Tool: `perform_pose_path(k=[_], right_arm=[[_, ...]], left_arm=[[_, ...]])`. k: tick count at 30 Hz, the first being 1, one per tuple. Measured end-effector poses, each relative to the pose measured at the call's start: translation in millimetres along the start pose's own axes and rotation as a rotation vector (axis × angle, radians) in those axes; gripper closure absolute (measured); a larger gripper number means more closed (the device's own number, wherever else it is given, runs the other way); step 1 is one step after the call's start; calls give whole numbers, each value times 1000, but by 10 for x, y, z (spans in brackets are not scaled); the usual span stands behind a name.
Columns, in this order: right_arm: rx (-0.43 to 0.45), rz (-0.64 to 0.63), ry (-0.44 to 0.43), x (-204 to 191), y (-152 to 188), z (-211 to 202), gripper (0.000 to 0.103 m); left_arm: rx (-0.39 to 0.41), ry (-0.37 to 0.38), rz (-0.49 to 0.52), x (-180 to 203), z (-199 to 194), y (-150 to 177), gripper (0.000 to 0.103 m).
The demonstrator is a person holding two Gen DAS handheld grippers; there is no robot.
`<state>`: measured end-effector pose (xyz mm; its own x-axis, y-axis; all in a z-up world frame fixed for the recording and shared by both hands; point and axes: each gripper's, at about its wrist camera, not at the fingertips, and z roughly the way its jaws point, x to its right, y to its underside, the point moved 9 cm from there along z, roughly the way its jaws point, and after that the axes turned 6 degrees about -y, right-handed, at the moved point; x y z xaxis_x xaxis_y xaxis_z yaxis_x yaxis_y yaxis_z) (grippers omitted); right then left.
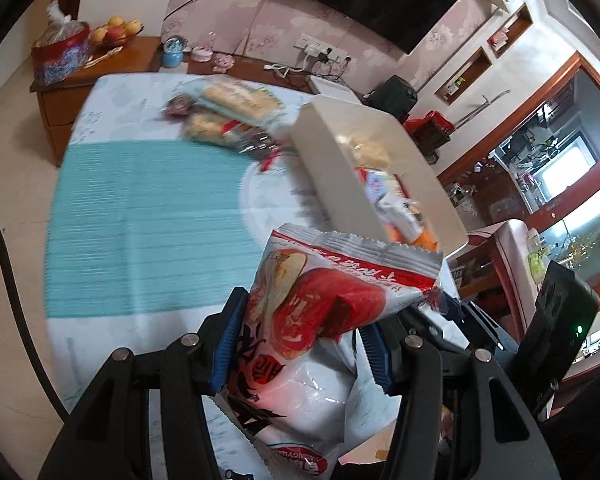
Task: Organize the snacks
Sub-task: 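Lift the apple-chip bag and nut bag and carry them over the white tray, then open both grippers to drop the apple-chip bag and nut bag into the tray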
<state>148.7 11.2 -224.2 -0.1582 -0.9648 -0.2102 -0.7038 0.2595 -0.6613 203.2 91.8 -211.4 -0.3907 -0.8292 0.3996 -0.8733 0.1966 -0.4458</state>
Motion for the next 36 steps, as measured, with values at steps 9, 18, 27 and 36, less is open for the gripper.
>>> perform_pose_path(k=[9, 18, 27, 36], right_arm=[[13, -80, -79, 498, -288, -271, 42], [-6, -136, -80, 1131, -597, -313, 41], [-39, -149, -32, 1594, -755, -197, 39], [-91, -83, 28, 1974, -790, 53, 29]], left_arm=[[68, 8, -30, 738, 238, -315, 50], [83, 57, -49, 1380, 603, -552, 50], [55, -2, -52, 1663, 1002, -663, 49], [60, -112, -105, 1507, 1110, -732, 24]])
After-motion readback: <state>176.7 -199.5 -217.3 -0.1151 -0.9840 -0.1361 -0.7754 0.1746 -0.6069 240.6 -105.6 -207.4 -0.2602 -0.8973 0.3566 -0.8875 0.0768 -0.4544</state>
